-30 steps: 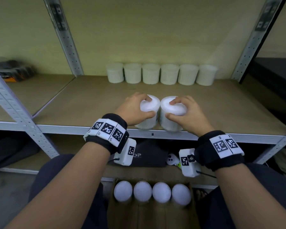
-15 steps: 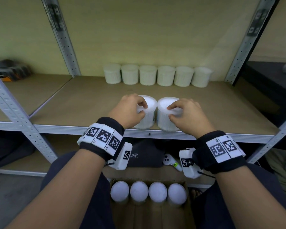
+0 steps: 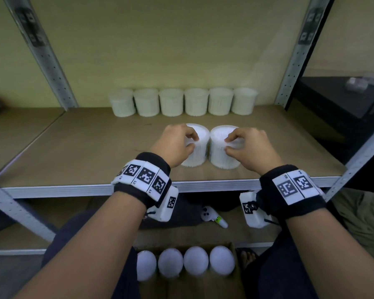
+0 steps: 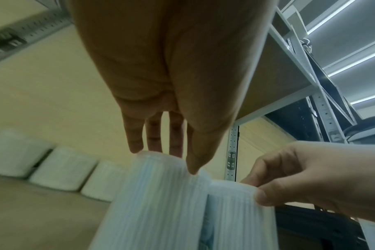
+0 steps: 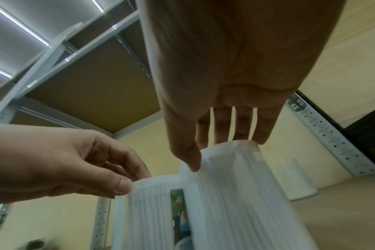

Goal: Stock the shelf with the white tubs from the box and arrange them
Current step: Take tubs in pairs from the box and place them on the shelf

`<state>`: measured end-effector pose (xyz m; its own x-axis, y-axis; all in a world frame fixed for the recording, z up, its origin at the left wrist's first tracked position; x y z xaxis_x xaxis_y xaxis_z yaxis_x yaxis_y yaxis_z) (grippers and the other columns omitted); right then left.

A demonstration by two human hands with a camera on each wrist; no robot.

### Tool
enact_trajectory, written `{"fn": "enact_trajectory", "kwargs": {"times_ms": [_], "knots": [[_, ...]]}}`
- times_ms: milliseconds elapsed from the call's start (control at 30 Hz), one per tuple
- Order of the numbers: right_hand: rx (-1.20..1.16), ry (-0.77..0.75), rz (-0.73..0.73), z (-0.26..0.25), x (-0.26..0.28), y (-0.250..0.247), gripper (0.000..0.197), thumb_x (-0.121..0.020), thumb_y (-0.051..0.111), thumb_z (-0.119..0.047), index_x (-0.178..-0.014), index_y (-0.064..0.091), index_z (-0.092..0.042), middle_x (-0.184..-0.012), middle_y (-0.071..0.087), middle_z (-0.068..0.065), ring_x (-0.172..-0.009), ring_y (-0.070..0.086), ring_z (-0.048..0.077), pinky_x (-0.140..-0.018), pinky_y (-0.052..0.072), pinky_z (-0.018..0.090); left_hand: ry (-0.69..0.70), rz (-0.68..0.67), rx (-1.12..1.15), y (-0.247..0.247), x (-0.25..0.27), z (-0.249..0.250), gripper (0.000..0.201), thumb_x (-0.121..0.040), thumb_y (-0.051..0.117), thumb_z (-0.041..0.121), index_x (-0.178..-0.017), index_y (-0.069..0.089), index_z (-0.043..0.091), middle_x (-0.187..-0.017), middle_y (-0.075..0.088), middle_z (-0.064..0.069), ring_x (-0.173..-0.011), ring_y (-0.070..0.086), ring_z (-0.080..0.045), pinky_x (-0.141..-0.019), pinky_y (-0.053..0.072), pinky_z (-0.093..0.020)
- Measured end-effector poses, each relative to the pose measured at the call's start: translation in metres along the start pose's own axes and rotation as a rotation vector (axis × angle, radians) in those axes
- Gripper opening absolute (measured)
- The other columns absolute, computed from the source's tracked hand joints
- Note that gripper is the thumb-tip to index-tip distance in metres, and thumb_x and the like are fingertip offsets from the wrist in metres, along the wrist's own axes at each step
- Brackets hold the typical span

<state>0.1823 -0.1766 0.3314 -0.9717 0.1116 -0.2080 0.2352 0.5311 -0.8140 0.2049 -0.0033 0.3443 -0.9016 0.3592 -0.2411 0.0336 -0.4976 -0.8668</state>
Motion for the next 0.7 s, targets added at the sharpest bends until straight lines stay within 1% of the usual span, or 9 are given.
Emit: {"fn": "enact_trajectory", "kwargs": {"times_ms": [133, 200, 267, 300, 367, 433, 533, 600, 700], "knots": [[0.039, 0.063, -0.009, 0.022, -0.019, -0.005, 0.021, -0.084, 0.066, -0.021, -0.105, 0.067, -0.020, -0.129, 0.055, 0.007, -0.114, 0.050, 0.022, -0.083, 0.033, 0.022, 0.014, -0.010, 0.004, 0.015, -0.030, 0.014, 0.024, -0.090, 0.057, 0.015, -0.112, 0.067, 0.016, -0.122, 0.061, -0.002, -0.114, 0.055, -0.016, -0.088, 0.035, -0.018], [0.050, 0.083, -0.009, 0.032, -0.031, -0.008, 0.020, -0.083, 0.066, -0.021, -0.104, 0.067, -0.018, -0.127, 0.055, 0.009, -0.105, 0.054, 0.022, -0.082, 0.036, 0.023, 0.024, -0.018, 0.006, 0.022, -0.046, 0.021, 0.024, -0.091, 0.057, 0.014, -0.113, 0.067, 0.015, -0.123, 0.061, -0.003, -0.114, 0.056, -0.016, -0.090, 0.036, -0.019], [0.058, 0.103, -0.005, 0.040, -0.043, -0.013, 0.019, -0.083, 0.065, -0.019, -0.102, 0.067, -0.016, -0.123, 0.056, 0.010, -0.093, 0.055, 0.021, -0.078, 0.040, 0.024, 0.034, -0.033, 0.005, 0.030, -0.061, 0.026, 0.025, -0.091, 0.057, 0.014, -0.113, 0.067, 0.015, -0.123, 0.061, -0.004, -0.115, 0.056, -0.017, -0.091, 0.038, -0.021], [0.065, 0.118, -0.008, 0.045, -0.050, -0.016, 0.019, -0.084, 0.065, -0.018, -0.102, 0.068, -0.014, -0.123, 0.056, 0.011, -0.092, 0.055, 0.022, -0.076, 0.041, 0.024, 0.040, -0.042, -0.001, 0.034, -0.069, 0.028, 0.025, -0.091, 0.057, 0.015, -0.114, 0.067, 0.015, -0.123, 0.061, -0.005, -0.115, 0.056, -0.018, -0.092, 0.038, -0.021], [0.085, 0.143, -0.014, 0.053, -0.062, -0.019, 0.020, -0.085, 0.066, -0.016, -0.104, 0.068, -0.011, -0.123, 0.056, 0.012, -0.100, 0.059, 0.026, -0.075, 0.043, 0.025, 0.051, -0.072, -0.014, 0.043, -0.083, 0.032, 0.027, -0.092, 0.054, 0.014, -0.117, 0.066, 0.017, -0.125, 0.059, -0.005, -0.117, 0.054, -0.019, -0.095, 0.039, -0.024], [0.114, 0.156, -0.013, 0.060, -0.075, -0.023, 0.020, -0.084, 0.067, -0.015, -0.103, 0.068, -0.010, -0.123, 0.057, 0.012, -0.104, 0.060, 0.027, -0.077, 0.043, 0.026, 0.061, -0.107, -0.030, 0.050, -0.098, 0.036, 0.031, -0.093, 0.051, 0.010, -0.120, 0.064, 0.018, -0.128, 0.057, -0.005, -0.120, 0.052, -0.021, -0.097, 0.040, -0.026], [0.124, 0.168, -0.007, 0.072, -0.094, -0.027, 0.018, -0.083, 0.069, -0.015, -0.100, 0.067, -0.010, -0.121, 0.058, 0.012, -0.101, 0.060, 0.026, -0.079, 0.045, 0.027, 0.076, -0.142, -0.048, 0.060, -0.120, 0.041, 0.039, -0.092, 0.047, 0.002, -0.124, 0.061, 0.019, -0.132, 0.055, -0.006, -0.120, 0.053, -0.023, -0.095, 0.042, -0.026], [0.143, 0.165, -0.003, 0.077, -0.106, -0.029, 0.019, -0.083, 0.068, -0.014, -0.101, 0.068, -0.007, -0.117, 0.061, 0.013, -0.101, 0.060, 0.027, -0.079, 0.046, 0.029, 0.079, -0.164, -0.056, 0.067, -0.133, 0.042, 0.044, -0.092, 0.045, -0.003, -0.126, 0.060, 0.020, -0.134, 0.054, -0.006, -0.120, 0.054, -0.023, -0.094, 0.043, -0.026], [0.170, 0.164, 0.023, 0.084, -0.121, -0.034, 0.019, -0.083, 0.068, -0.014, -0.101, 0.068, -0.007, -0.116, 0.063, 0.012, -0.101, 0.061, 0.028, -0.082, 0.048, 0.031, 0.088, -0.204, -0.072, 0.079, -0.152, 0.045, 0.048, -0.091, 0.048, -0.005, -0.132, 0.055, 0.020, -0.138, 0.052, -0.007, -0.125, 0.051, -0.022, -0.100, 0.041, -0.027]]}}
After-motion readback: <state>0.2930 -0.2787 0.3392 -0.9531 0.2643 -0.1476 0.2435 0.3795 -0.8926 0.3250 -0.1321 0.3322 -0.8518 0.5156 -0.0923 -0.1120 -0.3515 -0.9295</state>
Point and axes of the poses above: each hand's wrist, its own x-axis away from the middle knuckle, its own y-axis out of the palm, z = x × y, the point moved 10 cm from there along -x, towards the middle knuckle
